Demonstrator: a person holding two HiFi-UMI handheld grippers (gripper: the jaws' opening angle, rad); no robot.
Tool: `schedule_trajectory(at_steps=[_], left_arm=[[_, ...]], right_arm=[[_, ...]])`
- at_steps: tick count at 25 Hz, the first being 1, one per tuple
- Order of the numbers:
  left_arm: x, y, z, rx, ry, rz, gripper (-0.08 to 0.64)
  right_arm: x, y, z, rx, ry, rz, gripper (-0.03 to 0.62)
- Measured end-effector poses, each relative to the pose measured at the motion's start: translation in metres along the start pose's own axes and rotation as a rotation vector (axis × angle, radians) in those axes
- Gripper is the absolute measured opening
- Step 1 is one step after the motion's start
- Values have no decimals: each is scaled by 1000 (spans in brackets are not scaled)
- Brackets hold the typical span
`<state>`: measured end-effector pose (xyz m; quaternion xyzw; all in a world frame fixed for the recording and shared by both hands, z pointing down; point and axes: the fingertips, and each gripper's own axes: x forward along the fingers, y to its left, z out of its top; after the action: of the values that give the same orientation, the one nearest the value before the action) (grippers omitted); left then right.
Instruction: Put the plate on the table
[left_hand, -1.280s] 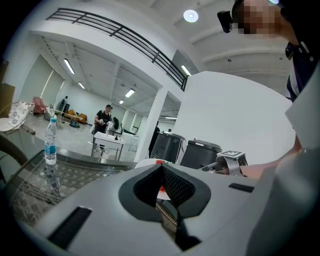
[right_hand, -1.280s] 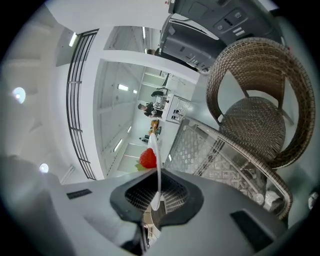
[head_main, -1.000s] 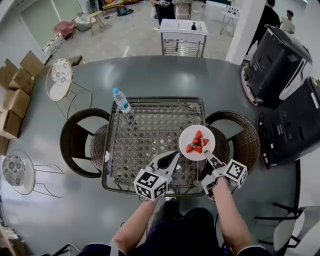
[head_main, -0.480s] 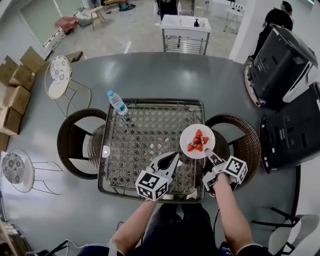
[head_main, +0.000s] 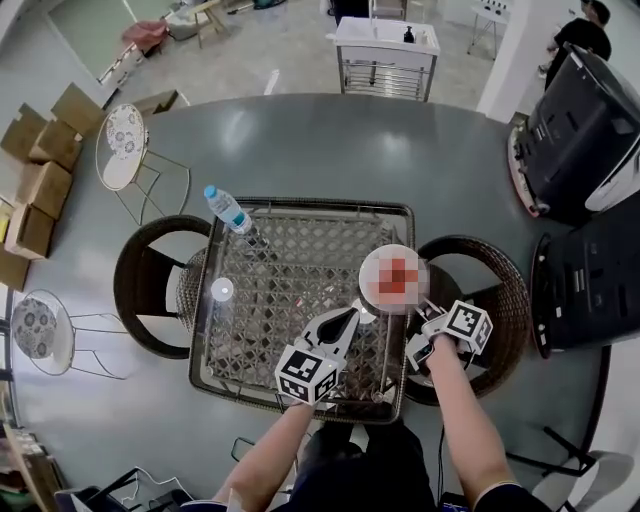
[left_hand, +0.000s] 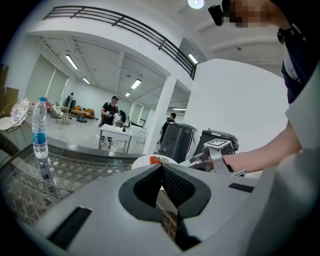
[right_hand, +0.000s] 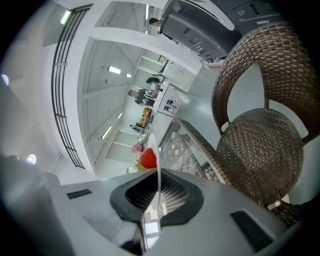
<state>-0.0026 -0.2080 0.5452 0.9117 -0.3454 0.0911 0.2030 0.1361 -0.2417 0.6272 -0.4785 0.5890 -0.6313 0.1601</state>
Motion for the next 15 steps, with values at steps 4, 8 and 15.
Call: schedule_trajectory(at_steps=[4, 8, 15], left_arm=[[15, 11, -9, -5, 15, 11, 6], [29, 20, -16, -15, 25, 21, 6], [42, 30, -29, -42, 45, 36, 6]], right_arm=[[26, -13, 9, -12, 31, -9, 14], [50, -28, 17, -21, 64, -26, 14], [77, -49, 19, -20, 114, -54, 14]])
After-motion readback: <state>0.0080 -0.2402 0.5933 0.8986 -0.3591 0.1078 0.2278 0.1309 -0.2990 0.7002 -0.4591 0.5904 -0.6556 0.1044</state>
